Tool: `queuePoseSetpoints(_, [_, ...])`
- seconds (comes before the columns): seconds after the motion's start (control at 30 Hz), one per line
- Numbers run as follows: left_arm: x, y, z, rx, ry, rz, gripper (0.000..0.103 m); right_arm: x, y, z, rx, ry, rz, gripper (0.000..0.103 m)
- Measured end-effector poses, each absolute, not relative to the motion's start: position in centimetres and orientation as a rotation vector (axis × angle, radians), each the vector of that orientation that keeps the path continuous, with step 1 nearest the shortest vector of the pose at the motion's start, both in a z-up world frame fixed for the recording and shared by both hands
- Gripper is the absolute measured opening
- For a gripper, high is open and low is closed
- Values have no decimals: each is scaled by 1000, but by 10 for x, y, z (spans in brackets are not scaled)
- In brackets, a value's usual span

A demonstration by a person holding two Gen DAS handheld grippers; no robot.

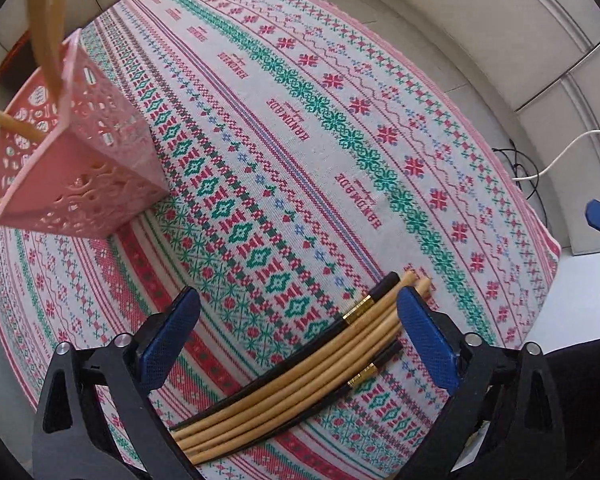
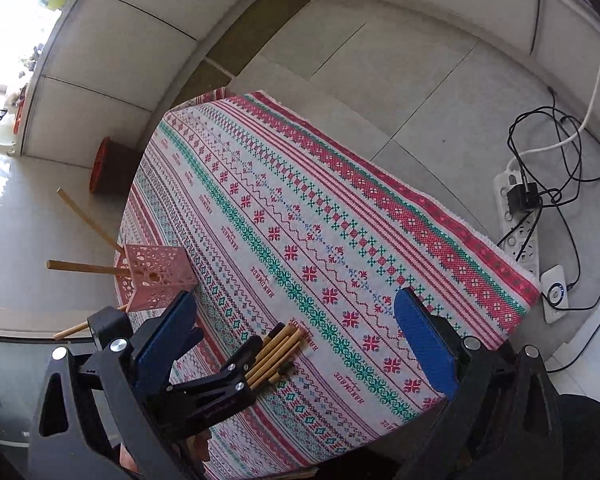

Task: Organize utensils
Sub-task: 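Move both grippers back down to the chopstick pile, then grasp a black chopstick with the left gripper while the right gripper approaches the pile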

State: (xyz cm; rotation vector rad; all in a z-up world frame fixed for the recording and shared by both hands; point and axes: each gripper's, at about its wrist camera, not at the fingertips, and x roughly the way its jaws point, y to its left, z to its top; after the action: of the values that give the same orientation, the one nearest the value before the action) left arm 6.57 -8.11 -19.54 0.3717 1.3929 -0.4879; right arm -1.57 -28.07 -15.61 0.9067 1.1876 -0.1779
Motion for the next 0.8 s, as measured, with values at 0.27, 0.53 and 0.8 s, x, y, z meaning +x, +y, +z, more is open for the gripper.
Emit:
queuePoseSetpoints(0.27, [67,-94,-200,389,1410,-562,55,-14,-279,-165,936,1234,-161,96])
queuePoseSetpoints(0.53, [50,-123,-193,352,1447,-766,36,-18,-288,-167,984,1235,-179,96])
queuePoseSetpoints(0.8, [65,-108,-217,166,1563,-829,30,-17,-286,-170,976,1256,-172,96])
